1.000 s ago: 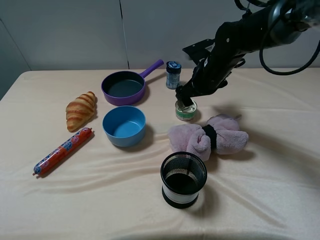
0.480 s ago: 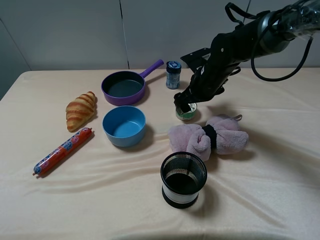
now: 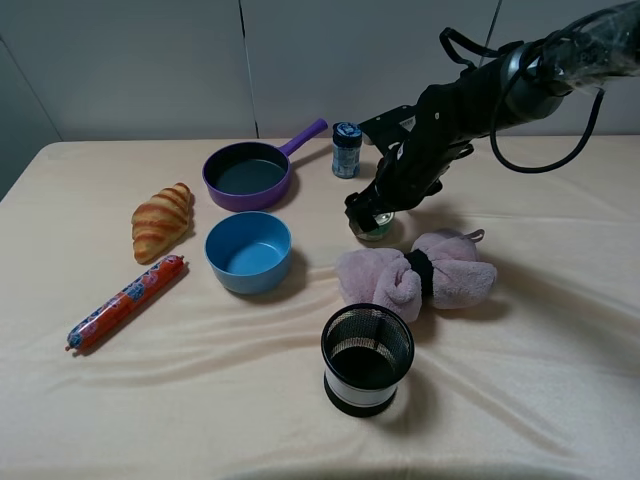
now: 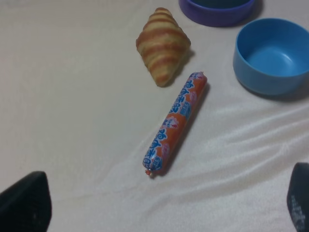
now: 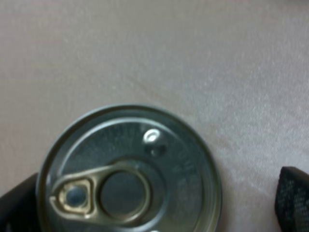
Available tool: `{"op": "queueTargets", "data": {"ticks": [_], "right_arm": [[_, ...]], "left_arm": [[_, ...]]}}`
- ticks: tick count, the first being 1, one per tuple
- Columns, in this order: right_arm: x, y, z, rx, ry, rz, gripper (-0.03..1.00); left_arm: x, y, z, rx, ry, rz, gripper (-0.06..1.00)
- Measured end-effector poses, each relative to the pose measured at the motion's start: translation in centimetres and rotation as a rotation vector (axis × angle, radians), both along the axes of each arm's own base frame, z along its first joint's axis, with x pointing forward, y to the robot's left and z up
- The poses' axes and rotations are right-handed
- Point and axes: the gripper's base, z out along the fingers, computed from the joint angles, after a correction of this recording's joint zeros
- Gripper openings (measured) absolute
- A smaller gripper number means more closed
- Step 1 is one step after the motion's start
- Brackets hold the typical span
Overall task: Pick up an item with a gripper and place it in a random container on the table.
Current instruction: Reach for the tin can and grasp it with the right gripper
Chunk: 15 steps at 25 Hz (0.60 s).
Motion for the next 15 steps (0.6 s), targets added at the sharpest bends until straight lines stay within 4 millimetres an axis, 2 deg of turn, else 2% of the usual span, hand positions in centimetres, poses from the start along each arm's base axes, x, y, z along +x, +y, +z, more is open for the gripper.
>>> {"op": "queueTargets", "data": {"ticks": [15], "right_arm": [[0.15,0.15,0.05,0.024,-0.014,-0.016,0.69]], "left_arm": [[0.00,0.00,0.00,0.000,0.000,0.000,0.99]]}}
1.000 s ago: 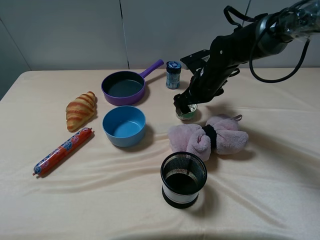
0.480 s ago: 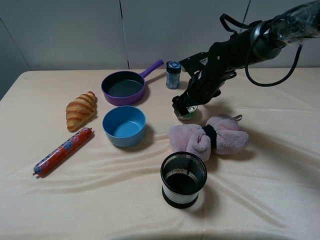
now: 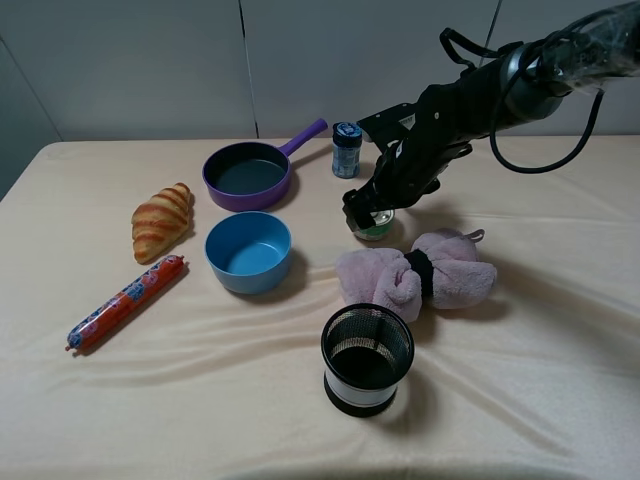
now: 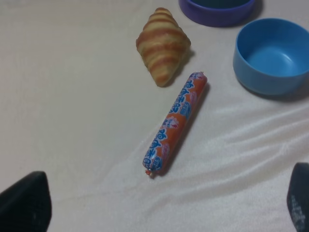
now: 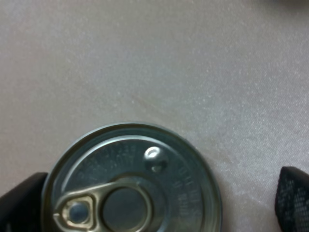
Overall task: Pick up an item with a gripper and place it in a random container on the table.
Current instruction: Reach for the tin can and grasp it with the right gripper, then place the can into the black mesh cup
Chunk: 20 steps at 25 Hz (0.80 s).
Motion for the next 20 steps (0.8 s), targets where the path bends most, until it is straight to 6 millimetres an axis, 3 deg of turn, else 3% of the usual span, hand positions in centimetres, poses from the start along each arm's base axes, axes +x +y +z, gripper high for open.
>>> {"op": "queueTargets", "data": {"ticks": [4,9,20], "right_arm": [[-0.01,0.01,-0.11,0.002,0.004,-0.004,0.64],[-0.04,0.05,-0.28,0.009,0.012,-0.013,0.49],[-0.05,0.06,-0.28,0.011,0.014,-0.015,0.49]], "left_arm": [[0.00,0.00,0.00,0.000,0.000,0.000,0.99],[0.00,0.00,0.00,0.000,0.000,0.000,0.99],[0.00,0.00,0.00,0.000,0.000,0.000,0.99]]}}
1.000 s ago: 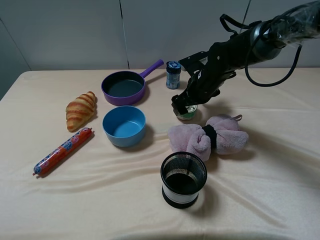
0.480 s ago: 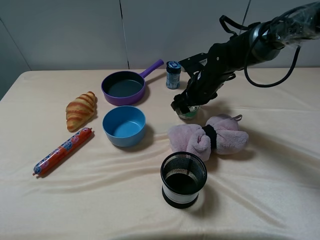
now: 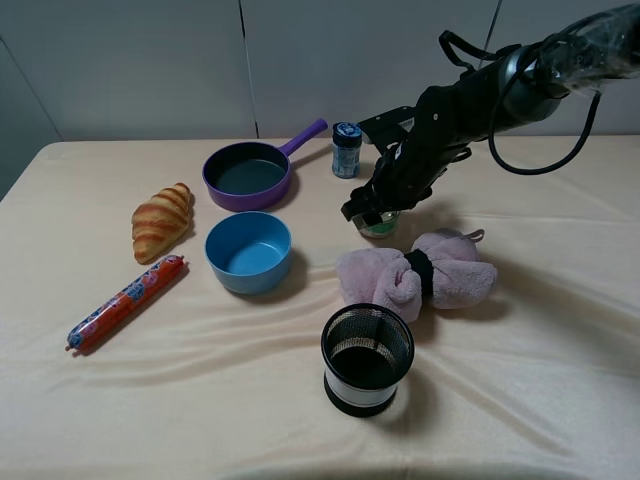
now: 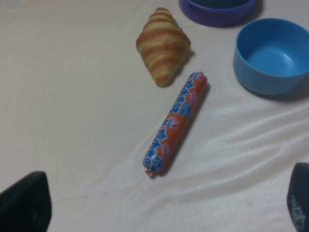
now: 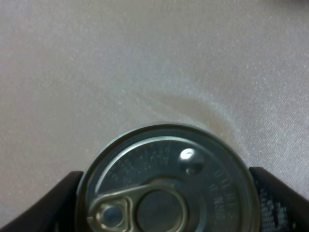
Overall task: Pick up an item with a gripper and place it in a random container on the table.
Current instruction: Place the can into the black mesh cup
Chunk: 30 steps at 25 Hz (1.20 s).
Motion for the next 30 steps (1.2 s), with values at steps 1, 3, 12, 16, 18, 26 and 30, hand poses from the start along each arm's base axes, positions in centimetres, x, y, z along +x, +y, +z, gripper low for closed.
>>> {"op": "queueTargets", "data": {"ticks": [1,3,12,16,18,26,30], "right_arm": [[0.0,0.0,0.0,0.000,0.000,0.000,0.49],[0.0,0.0,0.0,0.002,0.001,-0.002,0.49],[0.0,0.0,0.0,0.001,0.002,-0.002,0.49],[0.0,0.0,0.0,0.001,0.002,-0.002,0.49],[0.0,0.0,0.0,0.001,0.003,-0.002,0.49],[-0.1,0.0,1.6,0.012,-0.015,0.000,0.49],[0.4,0.2,3.3,0.017,-0.034,0.007,0.49]], "left_arm": [[0.0,0.0,0.0,0.000,0.000,0.000,0.99],[0.0,0.0,0.0,0.000,0.000,0.000,0.99],[0.0,0.0,0.0,0.000,0.000,0.000,0.99],[0.0,0.0,0.0,0.000,0.000,0.000,0.99],[0.0,0.0,0.0,0.000,0.000,0.000,0.99],[0.0,0.0,0.0,0.000,0.000,0.000,0.99],[0.0,0.0,0.0,0.000,0.000,0.000,0.99]]}}
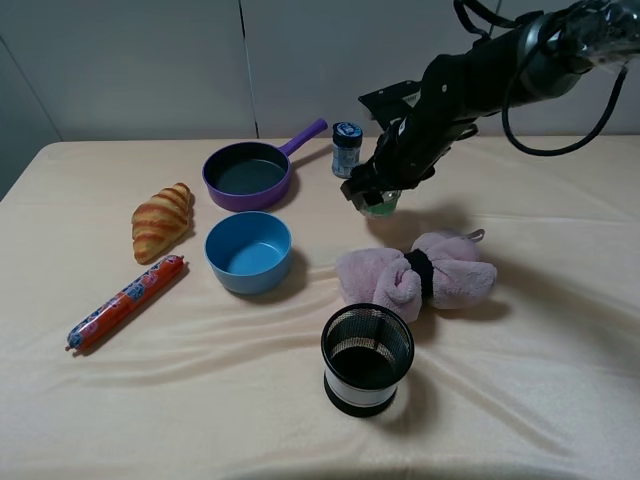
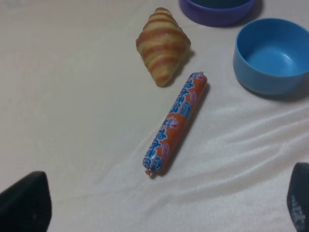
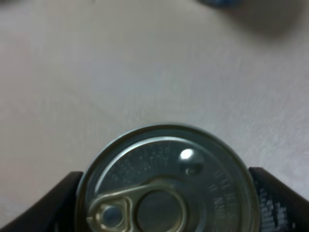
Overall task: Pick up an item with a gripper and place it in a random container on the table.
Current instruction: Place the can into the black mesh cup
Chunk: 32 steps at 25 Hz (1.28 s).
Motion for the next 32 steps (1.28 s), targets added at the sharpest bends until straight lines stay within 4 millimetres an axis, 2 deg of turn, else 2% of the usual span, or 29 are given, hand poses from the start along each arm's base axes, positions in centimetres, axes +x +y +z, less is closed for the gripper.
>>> {"op": "queueTargets", "data": {"ticks": [8,17,24,28,32], "right_arm": [[0.2,0.2,2.3,-0.034,0.058,0.020,0.49],[-1.1,-0.3,6.8,-0.043,0.033,0.046,0.49],[-3.1,0.5,8.6,-0.069,0.036,0.095,0.49],[-5.0,0.0,8.6,-0.071,0.053,0.088,0.49],[-7.0,-0.4,9.5,-0.054,0.037,0.078,0.49]], "left_arm": [[0.0,0.0,0.0,0.000,0.000,0.000,0.99],[0.0,0.0,0.0,0.000,0.000,0.000,0.99],[0.0,0.0,0.0,0.000,0.000,0.000,0.99],[0.0,0.0,0.0,0.000,0.000,0.000,0.99],[0.0,0.0,0.0,0.000,0.000,0.000,0.99]]}}
